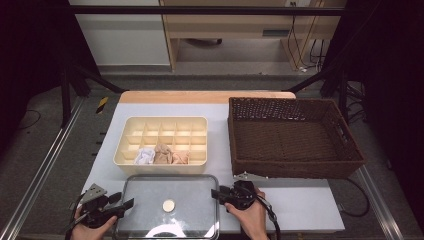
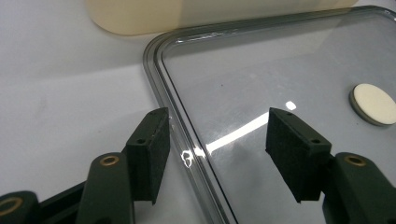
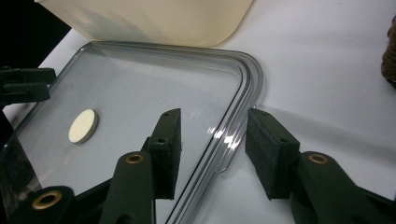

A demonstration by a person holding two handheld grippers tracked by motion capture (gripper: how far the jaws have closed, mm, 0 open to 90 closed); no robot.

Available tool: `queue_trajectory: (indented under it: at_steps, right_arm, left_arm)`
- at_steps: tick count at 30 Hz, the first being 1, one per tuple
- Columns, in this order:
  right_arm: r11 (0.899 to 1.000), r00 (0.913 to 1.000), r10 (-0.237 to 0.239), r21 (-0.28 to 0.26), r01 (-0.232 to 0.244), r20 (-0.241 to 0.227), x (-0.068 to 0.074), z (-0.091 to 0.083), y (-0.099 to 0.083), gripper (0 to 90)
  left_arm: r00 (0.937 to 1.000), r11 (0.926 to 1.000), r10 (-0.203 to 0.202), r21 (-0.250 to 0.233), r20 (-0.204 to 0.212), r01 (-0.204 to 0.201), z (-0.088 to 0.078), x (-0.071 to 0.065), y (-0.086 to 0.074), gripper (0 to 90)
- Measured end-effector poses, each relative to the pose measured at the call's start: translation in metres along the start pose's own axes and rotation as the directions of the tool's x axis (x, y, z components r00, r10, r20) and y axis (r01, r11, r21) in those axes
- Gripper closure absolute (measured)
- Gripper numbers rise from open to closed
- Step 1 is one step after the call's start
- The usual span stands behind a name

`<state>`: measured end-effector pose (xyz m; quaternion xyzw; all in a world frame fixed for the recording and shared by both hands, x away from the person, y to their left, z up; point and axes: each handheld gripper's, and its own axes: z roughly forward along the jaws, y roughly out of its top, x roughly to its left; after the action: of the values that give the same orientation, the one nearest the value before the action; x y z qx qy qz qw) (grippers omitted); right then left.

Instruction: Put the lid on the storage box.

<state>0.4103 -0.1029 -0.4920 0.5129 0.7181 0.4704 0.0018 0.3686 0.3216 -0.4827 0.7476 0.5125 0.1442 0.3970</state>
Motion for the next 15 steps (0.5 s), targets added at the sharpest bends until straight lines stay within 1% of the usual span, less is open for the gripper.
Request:
queue_trajectory:
  at_steps: [2,3,8,9,10,15]
  right_arm:
    - [1.0,1.0,0.002,-0.001,-0.002,0.001,0.0003,-0.0003,-0.0003,57.1]
    - [1.0,0.9999,-0.01,-0.002,0.01,0.005,0.0007,-0.0006,-0.0011,57.3]
    - [1.0,1.0,0.0,-0.009,0.0,0.0,0.001,-0.0013,-0.0031,56.8]
    - [1.0,0.9997,0.021,-0.022,-0.022,-0.012,0.0001,-0.0012,-0.0041,56.2]
    - [0.999,0.9994,0.032,-0.025,-0.033,-0.015,0.0,-0.0013,-0.0042,55.7]
    - [0.998,0.998,0.054,-0.031,-0.055,-0.033,-0.0019,-0.0033,-0.003,58.0]
  left_arm:
    - [1.0,1.0,0.0,-0.004,0.001,0.0,0.0001,0.0,-0.0004,39.1]
    - [1.0,1.0,0.001,-0.004,0.001,-0.001,0.0001,-0.0001,-0.0004,39.1]
    - [0.9999,1.0,0.009,-0.004,0.007,-0.009,0.0,0.001,-0.0004,39.4]
    - [0.9999,0.9999,0.007,-0.008,0.01,-0.007,-0.0001,0.0019,-0.0008,39.9]
    - [0.9998,0.9999,0.005,-0.009,0.017,-0.005,-0.0004,0.003,-0.001,40.2]
    - [0.9998,1.0,-0.001,-0.01,0.018,0.001,-0.0003,0.0032,-0.001,40.3]
